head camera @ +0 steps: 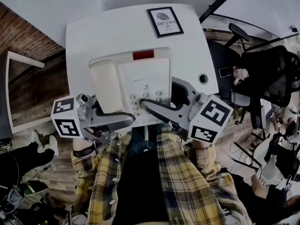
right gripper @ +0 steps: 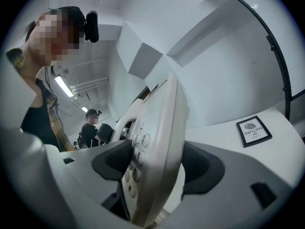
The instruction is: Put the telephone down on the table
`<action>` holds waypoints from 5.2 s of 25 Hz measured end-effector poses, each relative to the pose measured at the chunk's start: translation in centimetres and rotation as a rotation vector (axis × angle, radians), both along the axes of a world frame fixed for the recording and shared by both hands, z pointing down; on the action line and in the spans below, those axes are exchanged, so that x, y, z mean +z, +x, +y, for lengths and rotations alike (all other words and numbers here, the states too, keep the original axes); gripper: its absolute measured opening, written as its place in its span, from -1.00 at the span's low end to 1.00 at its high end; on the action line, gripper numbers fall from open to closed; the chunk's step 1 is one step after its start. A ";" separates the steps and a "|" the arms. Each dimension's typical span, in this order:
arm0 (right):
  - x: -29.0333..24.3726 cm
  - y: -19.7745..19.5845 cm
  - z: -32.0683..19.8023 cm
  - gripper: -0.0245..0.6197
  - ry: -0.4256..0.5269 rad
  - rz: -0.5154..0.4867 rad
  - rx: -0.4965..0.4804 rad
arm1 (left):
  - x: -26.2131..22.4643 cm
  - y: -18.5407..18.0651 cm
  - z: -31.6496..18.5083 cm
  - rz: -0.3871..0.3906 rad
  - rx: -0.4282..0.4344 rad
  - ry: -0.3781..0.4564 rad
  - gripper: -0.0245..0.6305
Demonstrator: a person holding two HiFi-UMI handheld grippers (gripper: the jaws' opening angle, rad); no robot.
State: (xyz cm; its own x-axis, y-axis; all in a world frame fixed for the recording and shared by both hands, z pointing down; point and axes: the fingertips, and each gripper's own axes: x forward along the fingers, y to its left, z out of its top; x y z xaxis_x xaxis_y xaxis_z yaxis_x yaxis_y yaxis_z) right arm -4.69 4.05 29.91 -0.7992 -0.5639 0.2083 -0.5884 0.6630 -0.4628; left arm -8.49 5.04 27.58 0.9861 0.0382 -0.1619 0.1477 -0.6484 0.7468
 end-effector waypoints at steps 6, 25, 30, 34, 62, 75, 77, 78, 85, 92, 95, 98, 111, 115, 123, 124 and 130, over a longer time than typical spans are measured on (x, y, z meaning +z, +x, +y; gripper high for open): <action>0.4 1.6 -1.6 -0.01 -0.015 -0.005 -0.008 | 0.3 1.6 -1.6 -0.010 -0.006 -0.010 0.41; -2.2 8.8 -9.9 -0.01 0.035 -0.024 -0.142 | -2.4 9.1 -9.3 -0.035 -0.144 0.056 0.41; -2.7 9.7 -10.6 -0.01 0.048 -0.030 -0.179 | -2.8 10.0 -9.8 -0.039 -0.177 0.065 0.41; -2.7 10.4 -11.2 -0.01 0.049 -0.036 -0.191 | -2.8 10.8 -10.3 -0.043 -0.188 0.060 0.41; -1.3 7.3 -13.9 -0.01 -0.003 -0.029 -0.141 | -1.5 7.6 -13.2 -0.053 -0.133 0.036 0.41; 2.1 7.6 -13.4 -0.01 -0.094 -0.009 -0.136 | 1.8 8.0 -12.7 -0.092 -0.100 -0.011 0.41; 2.8 7.5 -13.2 -0.01 -0.111 -0.009 -0.138 | 2.5 7.9 -12.5 -0.092 -0.100 -0.031 0.41; 3.0 7.4 -13.1 -0.01 -0.118 -0.008 -0.139 | 2.8 7.8 -12.4 -0.093 -0.100 -0.037 0.41; 5.7 7.2 -13.0 -0.01 -0.175 -0.005 -0.139 | 5.2 7.7 -12.3 -0.121 -0.092 -0.047 0.41; 9.3 7.8 -12.7 -0.01 -0.241 -0.007 -0.130 | 8.5 8.4 -12.0 -0.161 -0.074 -0.037 0.41; 10.6 8.2 -12.7 -0.01 -0.266 -0.007 -0.121 | 9.7 8.8 -12.1 -0.159 -0.071 -0.055 0.41; 12.0 8.5 -12.7 -0.01 -0.292 -0.001 -0.119 | 11.0 9.1 -12.1 -0.165 -0.063 -0.064 0.41; 16.9 8.8 -12.9 -0.01 -0.394 0.011 -0.115 | 15.8 9.5 -12.7 -0.171 -0.080 -0.155 0.41; 18.2 8.6 -13.1 -0.01 -0.423 0.010 -0.116 | 17.0 9.3 -13.1 -0.174 -0.096 -0.193 0.42; 20.8 8.6 -12.9 -0.01 -0.497 0.005 -0.096 | 19.7 9.4 -13.2 -0.214 -0.102 -0.255 0.47; 21.0 8.7 -12.9 -0.01 -0.503 0.007 -0.093 | 20.0 9.4 -13.2 -0.216 -0.105 -0.262 0.48; 22.3 8.9 -12.8 -0.01 -0.537 0.016 -0.074 | 21.5 9.4 -13.4 -0.246 -0.128 -0.298 0.50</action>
